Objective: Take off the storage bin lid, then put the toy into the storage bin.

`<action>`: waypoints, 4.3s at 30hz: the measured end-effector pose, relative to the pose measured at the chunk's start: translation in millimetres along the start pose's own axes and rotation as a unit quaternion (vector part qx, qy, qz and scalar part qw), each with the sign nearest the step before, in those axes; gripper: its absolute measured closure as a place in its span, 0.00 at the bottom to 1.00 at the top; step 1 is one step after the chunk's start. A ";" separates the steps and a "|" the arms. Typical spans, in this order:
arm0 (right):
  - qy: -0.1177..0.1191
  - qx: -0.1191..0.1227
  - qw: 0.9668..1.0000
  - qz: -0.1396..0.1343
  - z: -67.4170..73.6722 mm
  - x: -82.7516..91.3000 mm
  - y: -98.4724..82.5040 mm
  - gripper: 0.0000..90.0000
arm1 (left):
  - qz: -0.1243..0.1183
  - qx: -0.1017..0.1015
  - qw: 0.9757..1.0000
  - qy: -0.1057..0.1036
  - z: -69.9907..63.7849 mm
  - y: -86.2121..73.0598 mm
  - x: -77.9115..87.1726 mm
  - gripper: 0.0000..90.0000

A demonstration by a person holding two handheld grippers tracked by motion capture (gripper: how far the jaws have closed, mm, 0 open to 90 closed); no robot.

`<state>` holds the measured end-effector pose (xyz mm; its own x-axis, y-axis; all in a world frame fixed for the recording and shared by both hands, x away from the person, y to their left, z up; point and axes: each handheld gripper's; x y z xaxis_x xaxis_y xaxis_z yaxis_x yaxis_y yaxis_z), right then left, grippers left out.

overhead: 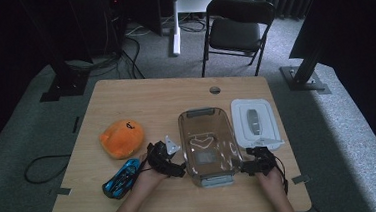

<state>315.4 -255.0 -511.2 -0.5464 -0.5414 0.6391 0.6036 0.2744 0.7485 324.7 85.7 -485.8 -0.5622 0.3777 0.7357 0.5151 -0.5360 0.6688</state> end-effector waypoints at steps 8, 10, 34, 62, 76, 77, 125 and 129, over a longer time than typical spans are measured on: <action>0.023 0.013 1.000 0.003 10.6 1.2 -3.7 0.15 | 0.009 -0.002 1.000 0.021 10.3 6.5 -4.3 0.03; 0.027 0.014 1.000 0.003 12.4 0.4 -4.2 0.15 | 0.010 0.001 1.000 0.020 13.6 7.1 -5.0 0.03; 0.048 0.052 0.997 -0.007 45.2 -22.1 11.0 0.14 | 0.024 0.038 0.998 0.048 70.3 3.5 7.6 0.03; 0.058 0.057 0.997 -0.005 57.5 -38.0 13.8 0.14 | -0.065 0.060 0.993 0.074 118.7 5.9 83.1 0.05; 0.054 0.057 0.997 0.000 54.1 -38.0 12.5 0.14 | -0.064 0.094 0.992 0.052 158.1 -25.9 93.3 0.05; 0.055 0.057 0.997 0.000 53.9 -38.1 12.7 0.14 | -0.061 0.094 0.993 0.046 159.8 -28.9 91.7 0.05; 0.063 0.068 0.996 0.012 60.8 -45.4 16.1 0.14 | 0.022 0.136 0.989 0.048 174.1 -56.2 75.8 0.74; 0.063 0.068 0.996 0.012 61.0 -45.8 16.6 0.14 | 0.014 0.140 0.989 0.045 174.0 -52.3 79.8 0.74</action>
<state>315.0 -177.2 -517.2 -0.4501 -0.6264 0.6364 0.5274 0.3887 0.7555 365.5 275.2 -443.5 -0.5946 0.2896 0.7501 0.6829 -0.3104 0.6612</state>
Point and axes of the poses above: each handheld gripper's, and its own axes: x roughly backward along the jaws, y roughly out of its top, z roughly to its left, and after that the axes turned 3 degrees about x, right-handed
